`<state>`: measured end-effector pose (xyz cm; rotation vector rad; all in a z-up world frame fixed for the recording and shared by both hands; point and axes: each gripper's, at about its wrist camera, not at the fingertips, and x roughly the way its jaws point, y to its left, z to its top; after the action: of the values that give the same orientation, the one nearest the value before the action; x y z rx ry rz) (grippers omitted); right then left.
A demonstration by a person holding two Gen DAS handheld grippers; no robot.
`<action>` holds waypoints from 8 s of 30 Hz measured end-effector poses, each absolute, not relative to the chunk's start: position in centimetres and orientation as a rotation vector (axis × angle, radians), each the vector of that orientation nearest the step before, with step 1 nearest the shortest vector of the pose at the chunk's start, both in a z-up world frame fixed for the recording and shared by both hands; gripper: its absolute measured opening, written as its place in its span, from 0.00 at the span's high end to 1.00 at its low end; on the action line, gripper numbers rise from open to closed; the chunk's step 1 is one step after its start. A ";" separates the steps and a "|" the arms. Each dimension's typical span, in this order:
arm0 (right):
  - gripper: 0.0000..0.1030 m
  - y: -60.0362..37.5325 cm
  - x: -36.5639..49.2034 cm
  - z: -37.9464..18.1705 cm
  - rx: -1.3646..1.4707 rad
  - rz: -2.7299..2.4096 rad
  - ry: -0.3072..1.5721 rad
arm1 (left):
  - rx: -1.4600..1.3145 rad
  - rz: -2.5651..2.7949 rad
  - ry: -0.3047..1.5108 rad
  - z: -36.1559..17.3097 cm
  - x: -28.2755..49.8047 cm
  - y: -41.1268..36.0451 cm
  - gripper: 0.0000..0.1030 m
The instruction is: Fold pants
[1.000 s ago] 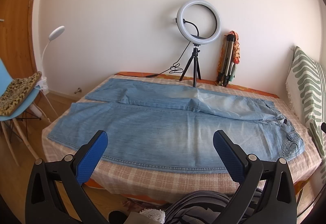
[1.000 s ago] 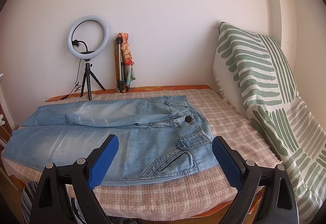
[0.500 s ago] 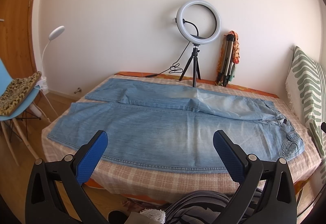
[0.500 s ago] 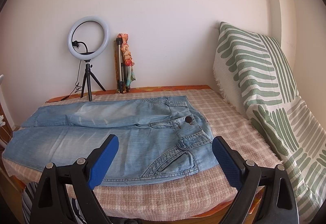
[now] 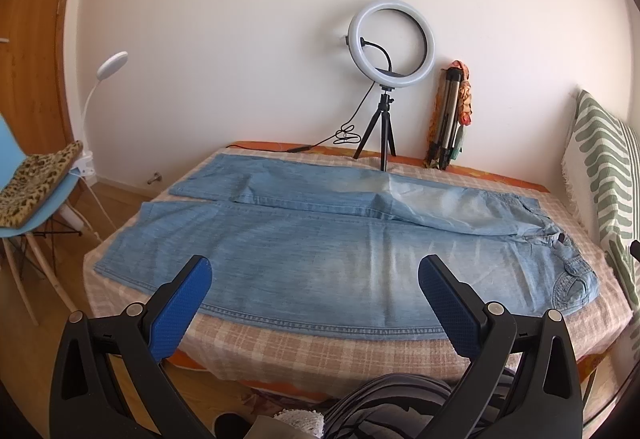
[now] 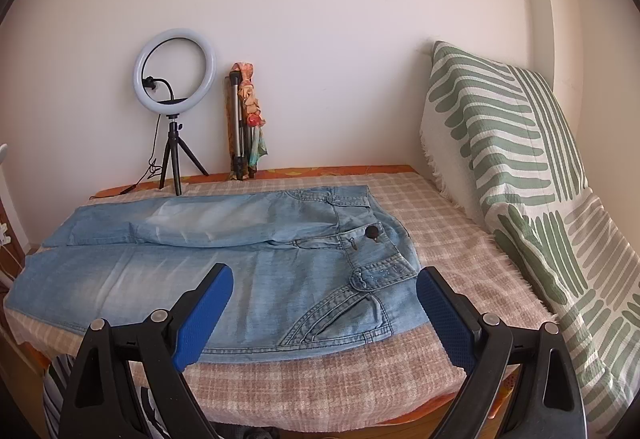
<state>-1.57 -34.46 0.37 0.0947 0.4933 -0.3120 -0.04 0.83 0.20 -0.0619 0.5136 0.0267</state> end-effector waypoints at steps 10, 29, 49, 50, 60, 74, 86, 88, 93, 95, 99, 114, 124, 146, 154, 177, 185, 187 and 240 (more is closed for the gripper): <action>0.08 -34.3 -1.1 0.2 0.097 -0.297 0.497 | -0.054 0.042 0.507 0.3 -0.1 1.2 0.00; 0.08 -32.9 3.6 5.2 -0.018 -0.149 0.451 | 0.010 0.136 0.459 2.6 2.5 8.5 0.00; 0.08 -28.6 22.6 6.4 -0.137 0.216 0.538 | 0.025 0.140 0.573 3.6 14.9 15.2 0.14; 0.08 -28.6 24.1 5.9 -0.123 0.232 0.556 | 0.022 0.133 0.585 3.4 16.1 15.2 0.14; 0.17 -25.3 37.5 -1.1 -0.175 0.445 0.776 | -0.032 0.053 0.750 -2.1 26.5 14.4 0.21; 0.37 -21.8 50.4 -11.7 -0.264 0.607 1.006 | 0.022 0.015 0.923 -9.9 36.4 13.9 0.63; 0.37 -20.6 52.7 -14.4 -0.339 0.643 1.065 | -0.023 -0.009 0.992 -13.8 38.4 14.6 0.67; 0.56 -20.5 52.5 -14.2 -0.322 0.648 1.060 | -0.023 -0.008 0.996 -14.1 38.5 14.6 0.67; 0.94 -20.3 50.9 -13.2 -0.341 0.611 1.050 | -0.029 -0.009 1.002 -14.1 38.7 14.7 0.67; 0.95 -20.4 49.8 -12.0 -0.329 0.601 1.010 | -0.032 0.000 0.999 -13.7 38.7 15.0 0.66; 0.96 -21.2 46.5 -8.4 -0.242 0.608 0.907 | -0.099 0.018 0.972 -12.3 38.7 16.0 0.45; 0.97 -16.8 33.2 -7.7 -0.372 0.764 0.844 | -0.454 0.014 1.038 -11.0 45.4 16.1 0.32; 0.97 -15.5 31.1 -9.0 -0.479 0.786 0.828 | -0.389 0.187 1.137 -14.4 48.1 14.9 0.33; 0.97 -15.8 29.0 -3.9 -0.498 0.631 0.730 | -0.548 0.135 0.775 -6.5 35.6 21.9 0.96; 0.97 -15.3 23.3 -3.4 -0.542 0.661 0.741 | -0.562 0.137 0.703 -5.9 25.2 23.3 0.96; 0.97 -14.7 14.3 -8.3 -0.553 0.627 0.876 | -0.913 0.156 0.667 -15.2 16.5 26.8 0.68; 0.97 -14.9 13.3 -8.6 -0.565 0.630 0.938 | -0.836 0.195 0.594 -14.0 13.8 27.5 0.94; 0.97 -14.7 13.2 -8.8 -0.572 0.652 0.978 | -0.788 0.234 0.561 -13.0 12.0 27.5 0.94; 0.79 30.9 43.7 -14.6 -0.347 1.164 1.096 | -0.771 0.348 0.435 -15.6 7.9 32.0 0.95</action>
<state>43.71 30.92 -14.60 -0.3468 1.0958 1.1637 7.88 32.04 -15.61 -0.7707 0.4352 0.3478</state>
